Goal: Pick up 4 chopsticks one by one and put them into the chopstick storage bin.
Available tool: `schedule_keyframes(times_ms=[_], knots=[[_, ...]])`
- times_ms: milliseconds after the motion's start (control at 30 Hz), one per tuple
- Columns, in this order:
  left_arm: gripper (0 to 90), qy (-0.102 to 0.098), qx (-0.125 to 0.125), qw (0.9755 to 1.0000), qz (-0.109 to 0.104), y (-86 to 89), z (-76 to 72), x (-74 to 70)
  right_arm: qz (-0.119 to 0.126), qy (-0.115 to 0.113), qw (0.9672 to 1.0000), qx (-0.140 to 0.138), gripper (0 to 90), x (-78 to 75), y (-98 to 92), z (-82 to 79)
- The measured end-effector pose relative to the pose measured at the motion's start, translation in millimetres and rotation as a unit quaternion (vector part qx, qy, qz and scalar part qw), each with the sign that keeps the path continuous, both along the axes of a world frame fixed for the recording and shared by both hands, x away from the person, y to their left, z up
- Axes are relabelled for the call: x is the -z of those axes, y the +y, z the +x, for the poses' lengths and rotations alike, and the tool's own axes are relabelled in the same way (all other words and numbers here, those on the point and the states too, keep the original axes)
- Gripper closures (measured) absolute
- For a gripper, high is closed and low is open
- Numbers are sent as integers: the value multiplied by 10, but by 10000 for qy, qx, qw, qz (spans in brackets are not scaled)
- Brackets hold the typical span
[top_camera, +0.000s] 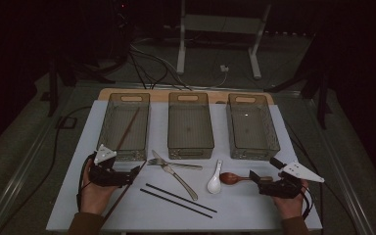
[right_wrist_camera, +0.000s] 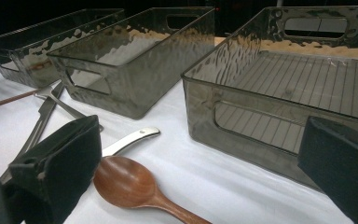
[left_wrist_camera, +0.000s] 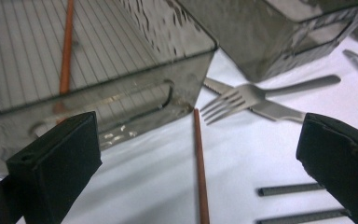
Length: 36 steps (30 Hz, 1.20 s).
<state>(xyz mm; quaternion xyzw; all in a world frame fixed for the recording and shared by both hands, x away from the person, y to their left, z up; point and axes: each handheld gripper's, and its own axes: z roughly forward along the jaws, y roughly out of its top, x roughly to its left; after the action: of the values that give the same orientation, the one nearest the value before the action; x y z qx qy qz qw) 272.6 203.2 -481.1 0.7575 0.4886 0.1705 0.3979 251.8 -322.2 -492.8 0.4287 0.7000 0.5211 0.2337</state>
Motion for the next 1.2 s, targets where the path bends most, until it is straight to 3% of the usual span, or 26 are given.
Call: schedule_keyframes(times_ms=[500,833,967,1100,1200], knots=[[14,367,260,9986,294,14,-157,192,2,9,10000,6,0,2,-1,0],[84,753,392,9939,698,-14,-306,303,10,22,10000,28,0,4,-3,0],[193,832,273,9920,907,-18,-391,317,12,21,10000,31,0,4,-5,0],[476,820,356,9913,964,4,-459,313,12,27,10000,28,0,7,-2,2],[606,816,319,9901,1099,-20,-479,321,0,27,10000,24,0,7,3,0]])
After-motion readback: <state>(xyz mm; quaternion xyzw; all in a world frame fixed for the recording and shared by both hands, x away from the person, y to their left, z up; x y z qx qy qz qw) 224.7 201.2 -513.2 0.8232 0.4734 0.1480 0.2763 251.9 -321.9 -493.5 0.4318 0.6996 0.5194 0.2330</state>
